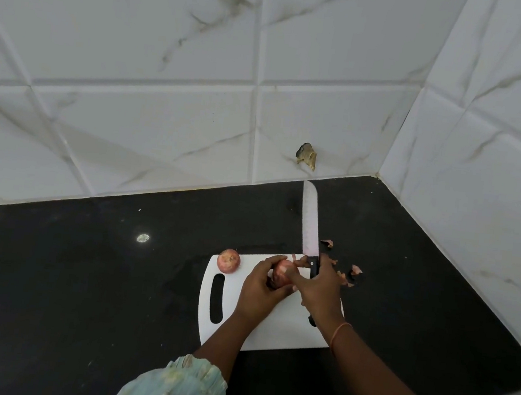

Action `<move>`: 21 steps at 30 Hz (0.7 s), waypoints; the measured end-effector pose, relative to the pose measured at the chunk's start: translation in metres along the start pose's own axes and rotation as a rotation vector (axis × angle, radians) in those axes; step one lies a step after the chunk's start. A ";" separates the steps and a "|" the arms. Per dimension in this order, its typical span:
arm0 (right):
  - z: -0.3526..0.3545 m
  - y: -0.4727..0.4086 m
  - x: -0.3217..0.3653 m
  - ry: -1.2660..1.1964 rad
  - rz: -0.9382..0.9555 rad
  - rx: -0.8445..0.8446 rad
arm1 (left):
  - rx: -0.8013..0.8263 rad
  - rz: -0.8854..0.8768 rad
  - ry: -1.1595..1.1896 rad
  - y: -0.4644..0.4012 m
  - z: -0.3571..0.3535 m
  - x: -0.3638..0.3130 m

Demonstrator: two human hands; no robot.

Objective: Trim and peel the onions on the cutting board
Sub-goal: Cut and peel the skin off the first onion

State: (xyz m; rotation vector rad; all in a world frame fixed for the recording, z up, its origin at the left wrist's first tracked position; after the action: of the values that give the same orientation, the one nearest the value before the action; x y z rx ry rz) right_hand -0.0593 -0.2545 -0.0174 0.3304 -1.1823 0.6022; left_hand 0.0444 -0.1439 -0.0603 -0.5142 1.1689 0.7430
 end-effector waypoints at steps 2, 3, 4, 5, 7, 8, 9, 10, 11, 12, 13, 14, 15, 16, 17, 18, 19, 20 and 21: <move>-0.007 -0.001 0.001 0.077 0.028 0.037 | -0.004 -0.003 -0.006 0.000 -0.001 0.001; -0.009 -0.003 0.002 0.107 0.045 0.043 | -0.002 -0.008 -0.006 0.000 -0.002 0.001; -0.010 -0.006 0.003 0.124 0.064 0.040 | 0.000 -0.014 -0.006 0.001 -0.002 0.001; -0.010 -0.008 0.004 0.123 0.081 0.027 | 0.003 -0.019 -0.007 0.001 -0.003 0.000; -0.006 -0.013 0.004 0.100 0.087 -0.010 | 0.010 -0.027 -0.012 0.000 -0.003 -0.001; -0.003 -0.015 0.003 0.085 0.077 -0.030 | 0.012 -0.026 -0.017 0.000 -0.002 -0.002; 0.001 -0.017 0.000 0.069 0.062 -0.048 | 0.013 -0.018 -0.023 0.000 -0.002 -0.003; 0.004 -0.018 -0.004 0.069 0.038 -0.060 | 0.012 -0.004 -0.029 0.000 -0.002 -0.002; 0.006 -0.019 -0.011 0.084 0.013 -0.063 | 0.009 0.014 -0.030 0.000 -0.001 -0.001; 0.009 -0.019 -0.016 0.117 -0.008 -0.063 | 0.005 0.037 -0.026 0.000 0.000 0.000; 0.011 -0.019 -0.022 0.140 -0.021 -0.064 | 0.003 0.057 -0.021 0.001 0.000 0.001; 0.014 -0.018 -0.028 0.149 -0.042 -0.070 | 0.005 0.064 -0.020 0.001 0.000 0.002; 0.018 -0.018 -0.033 0.134 -0.065 -0.093 | 0.006 0.059 -0.020 0.001 0.001 0.001; 0.024 -0.017 -0.036 0.113 -0.086 -0.127 | 0.004 0.047 -0.023 0.001 0.001 0.001; 0.030 -0.017 -0.038 0.092 -0.092 -0.167 | -0.001 0.034 -0.022 0.002 0.002 -0.001; 0.037 -0.016 -0.038 0.096 -0.092 -0.203 | -0.005 0.027 -0.016 0.003 0.002 -0.001; 0.042 -0.016 -0.036 0.114 -0.091 -0.227 | -0.004 0.023 -0.008 0.004 0.002 -0.002; 0.047 -0.016 -0.036 0.140 -0.092 -0.238 | 0.000 0.021 -0.006 0.005 0.002 -0.002; 0.050 -0.018 -0.037 0.163 -0.092 -0.244 | 0.004 0.017 -0.007 0.005 0.001 -0.002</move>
State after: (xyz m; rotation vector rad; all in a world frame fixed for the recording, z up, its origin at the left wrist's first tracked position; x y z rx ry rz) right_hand -0.0963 -0.3054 -0.0325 0.1252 -1.0639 0.3915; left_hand 0.0408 -0.1401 -0.0576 -0.4987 1.1688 0.7565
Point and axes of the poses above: each hand's wrist, its own y-axis away from the middle knuckle, its own z-axis out of the back of the hand, x = y × z, the point moved 10 cm from there along -y, towards the middle knuckle, and after that the axes turned 5 degrees about z, right-handed, at the moved point
